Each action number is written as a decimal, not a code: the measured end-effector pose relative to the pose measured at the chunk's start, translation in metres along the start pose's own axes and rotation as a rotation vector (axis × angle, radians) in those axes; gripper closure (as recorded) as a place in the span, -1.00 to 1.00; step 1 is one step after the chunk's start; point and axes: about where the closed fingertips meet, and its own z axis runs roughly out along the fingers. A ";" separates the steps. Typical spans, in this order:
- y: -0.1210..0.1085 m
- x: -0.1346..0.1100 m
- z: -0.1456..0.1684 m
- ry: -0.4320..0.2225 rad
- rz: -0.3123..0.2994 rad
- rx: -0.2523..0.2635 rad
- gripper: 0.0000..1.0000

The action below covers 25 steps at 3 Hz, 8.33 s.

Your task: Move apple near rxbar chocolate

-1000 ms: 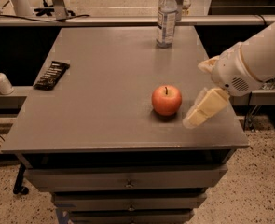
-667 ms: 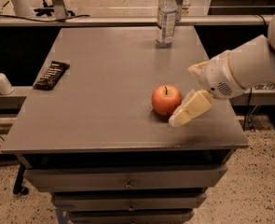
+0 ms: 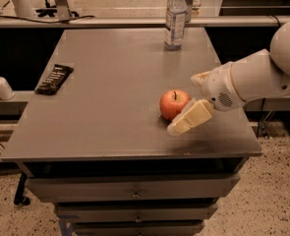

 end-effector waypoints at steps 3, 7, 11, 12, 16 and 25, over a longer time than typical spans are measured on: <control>-0.001 0.007 0.010 -0.010 0.037 0.001 -0.20; -0.010 -0.013 -0.001 -0.021 0.078 0.019 1.00; -0.054 -0.164 0.082 -0.201 0.031 0.068 1.00; -0.055 -0.184 0.135 -0.185 0.026 0.033 1.00; -0.039 -0.220 0.232 -0.140 -0.002 -0.061 1.00; -0.018 -0.147 0.137 -0.256 0.030 -0.061 -1.00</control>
Offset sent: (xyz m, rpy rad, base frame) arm -0.0007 -0.0047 -0.0229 0.0307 0.0279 -0.0318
